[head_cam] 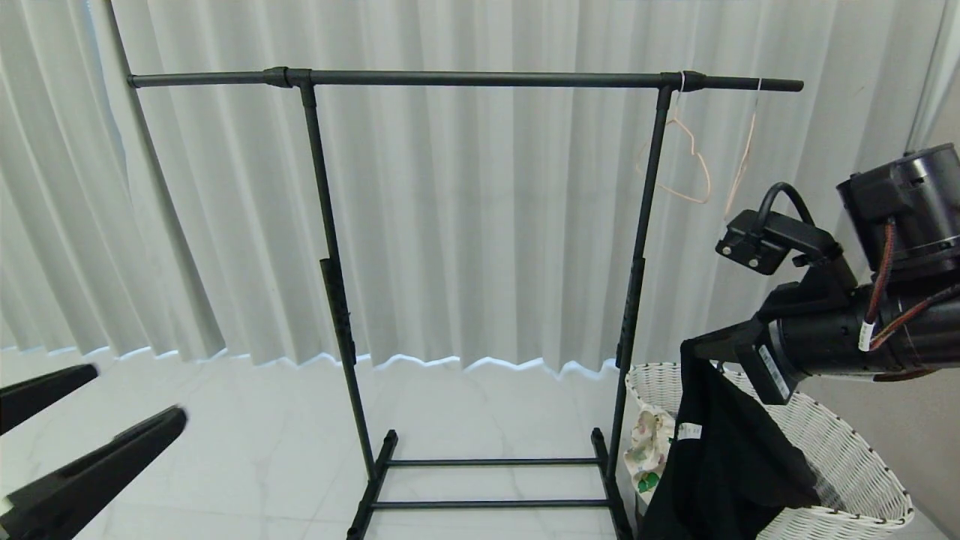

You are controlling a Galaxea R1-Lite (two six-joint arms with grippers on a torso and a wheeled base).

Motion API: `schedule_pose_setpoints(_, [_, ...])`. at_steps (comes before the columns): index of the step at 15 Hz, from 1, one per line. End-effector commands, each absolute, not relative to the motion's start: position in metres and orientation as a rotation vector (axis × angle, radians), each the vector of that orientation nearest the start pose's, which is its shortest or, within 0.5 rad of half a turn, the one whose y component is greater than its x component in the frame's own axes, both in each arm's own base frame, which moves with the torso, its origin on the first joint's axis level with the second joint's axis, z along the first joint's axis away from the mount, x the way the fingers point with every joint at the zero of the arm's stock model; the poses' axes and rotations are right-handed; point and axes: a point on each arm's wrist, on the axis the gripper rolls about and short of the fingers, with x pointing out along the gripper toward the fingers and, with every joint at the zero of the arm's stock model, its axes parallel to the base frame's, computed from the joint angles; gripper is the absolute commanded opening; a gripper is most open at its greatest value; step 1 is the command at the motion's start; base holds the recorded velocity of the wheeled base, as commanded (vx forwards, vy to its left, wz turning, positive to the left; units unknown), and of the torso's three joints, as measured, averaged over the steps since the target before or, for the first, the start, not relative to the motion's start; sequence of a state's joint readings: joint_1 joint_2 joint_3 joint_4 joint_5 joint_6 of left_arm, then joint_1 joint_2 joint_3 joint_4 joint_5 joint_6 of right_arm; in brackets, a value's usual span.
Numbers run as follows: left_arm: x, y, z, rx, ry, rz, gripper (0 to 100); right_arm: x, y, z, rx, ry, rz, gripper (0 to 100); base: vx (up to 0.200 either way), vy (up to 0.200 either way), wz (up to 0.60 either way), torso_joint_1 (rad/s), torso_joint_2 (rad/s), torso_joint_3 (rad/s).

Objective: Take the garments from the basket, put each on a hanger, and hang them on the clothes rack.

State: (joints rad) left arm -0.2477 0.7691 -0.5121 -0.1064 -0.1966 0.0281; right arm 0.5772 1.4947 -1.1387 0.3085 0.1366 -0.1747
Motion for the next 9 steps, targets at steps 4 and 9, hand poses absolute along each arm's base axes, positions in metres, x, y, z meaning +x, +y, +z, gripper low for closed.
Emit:
schedule_pose_setpoints(4, [0.186,-0.177,0.224,0.092,0.436,-0.915,100,0.204,0.159,0.262,-0.290,0.556,0.805,0,0.000,0.000,0.00,0.000,0.00,0.000])
schedule_pose_setpoints(9, [0.202,-0.236,0.184,0.114,0.581,-0.975,100,0.190,0.176,0.274,-0.241,0.533,0.870,0,0.000,0.000,0.00,0.000,0.00,0.000])
